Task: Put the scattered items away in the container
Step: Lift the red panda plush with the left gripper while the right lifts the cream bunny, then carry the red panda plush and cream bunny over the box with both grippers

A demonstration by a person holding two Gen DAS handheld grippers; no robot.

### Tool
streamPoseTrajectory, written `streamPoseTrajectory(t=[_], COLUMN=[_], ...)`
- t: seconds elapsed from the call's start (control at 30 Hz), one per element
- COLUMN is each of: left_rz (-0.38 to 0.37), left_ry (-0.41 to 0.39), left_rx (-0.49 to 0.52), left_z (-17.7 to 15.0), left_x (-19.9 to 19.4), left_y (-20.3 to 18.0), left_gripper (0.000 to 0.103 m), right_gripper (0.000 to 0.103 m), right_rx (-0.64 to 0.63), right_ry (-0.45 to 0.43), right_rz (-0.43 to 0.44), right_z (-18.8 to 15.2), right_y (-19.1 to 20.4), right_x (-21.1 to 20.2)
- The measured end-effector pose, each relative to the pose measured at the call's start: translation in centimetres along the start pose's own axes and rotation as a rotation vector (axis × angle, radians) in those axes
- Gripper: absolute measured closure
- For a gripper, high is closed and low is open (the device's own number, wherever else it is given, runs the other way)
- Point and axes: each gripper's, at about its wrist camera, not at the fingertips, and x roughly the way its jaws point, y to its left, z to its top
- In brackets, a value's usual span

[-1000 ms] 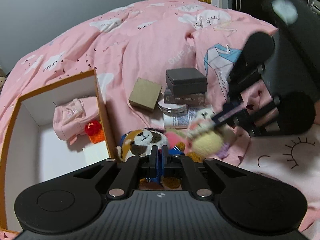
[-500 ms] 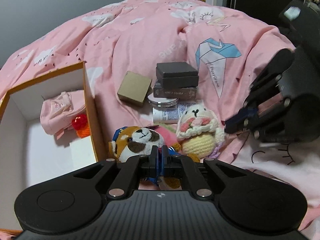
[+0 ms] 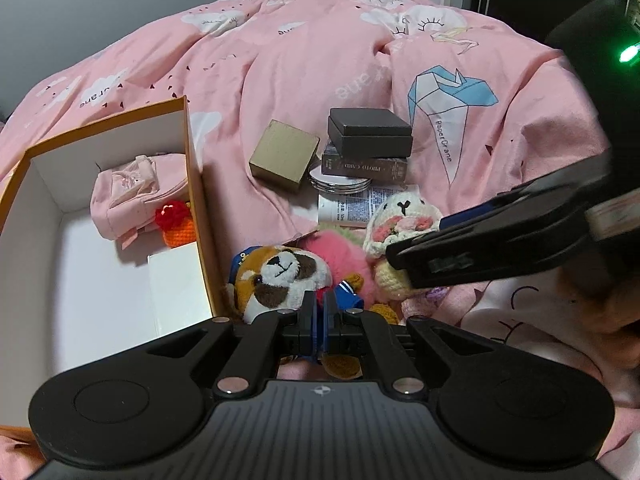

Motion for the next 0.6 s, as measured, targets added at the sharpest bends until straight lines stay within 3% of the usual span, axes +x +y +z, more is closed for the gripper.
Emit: streamPoseTrajectory(t=[0.27, 0.37, 0.6], left_rz=[-0.004, -0.005, -0.022], left_ry=[-0.004, -0.003, -0.015], left_rx=[-0.007, -0.012, -0.021], left_z=[-0.1, -0.2, -0.2], left_x=[0.0, 0.0, -0.2], left_y=[0.1, 0.1, 0.3], left_gripper=[0.101, 0.100, 0.101], right_gripper=[0.029, 0.028, 0.040], right_rx=[-0.017, 0.017, 0.102], right_ry=[0.005, 0.029, -0.007], right_rz=[-0.054, -0.021, 0.080], right_z=[-0.8, -0.8, -0.9], right_y=[0.3, -0.1, -1.7], right_x=[1.7, 2.8, 1.7])
